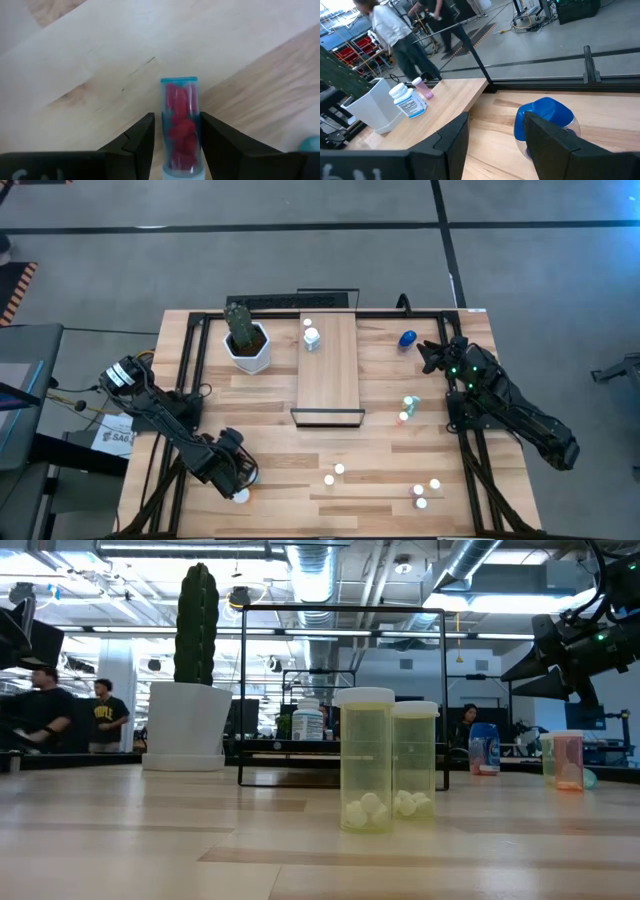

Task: Pick and place medicine bottles onto shelf by color
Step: Put the blue pill bottle on the shelf

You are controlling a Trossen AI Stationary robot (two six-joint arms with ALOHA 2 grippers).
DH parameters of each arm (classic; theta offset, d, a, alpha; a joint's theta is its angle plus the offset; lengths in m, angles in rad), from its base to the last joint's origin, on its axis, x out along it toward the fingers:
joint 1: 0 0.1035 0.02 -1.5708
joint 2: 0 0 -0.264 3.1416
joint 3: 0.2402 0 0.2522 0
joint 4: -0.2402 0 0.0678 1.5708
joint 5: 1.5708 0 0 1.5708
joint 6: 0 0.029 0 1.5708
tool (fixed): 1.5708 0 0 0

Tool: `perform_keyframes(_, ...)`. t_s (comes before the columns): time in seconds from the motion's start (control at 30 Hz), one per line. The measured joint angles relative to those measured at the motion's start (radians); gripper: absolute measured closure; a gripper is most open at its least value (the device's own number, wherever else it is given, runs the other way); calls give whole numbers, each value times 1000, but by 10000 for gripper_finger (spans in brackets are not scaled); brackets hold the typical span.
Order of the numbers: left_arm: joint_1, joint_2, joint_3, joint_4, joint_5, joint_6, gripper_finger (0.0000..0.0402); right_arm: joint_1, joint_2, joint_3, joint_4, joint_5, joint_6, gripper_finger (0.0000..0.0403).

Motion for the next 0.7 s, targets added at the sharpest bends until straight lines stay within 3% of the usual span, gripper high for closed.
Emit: perform_keyframes(0.7,47,-2,1,46,-98,202,265,0,0,0,0,0,0,193)
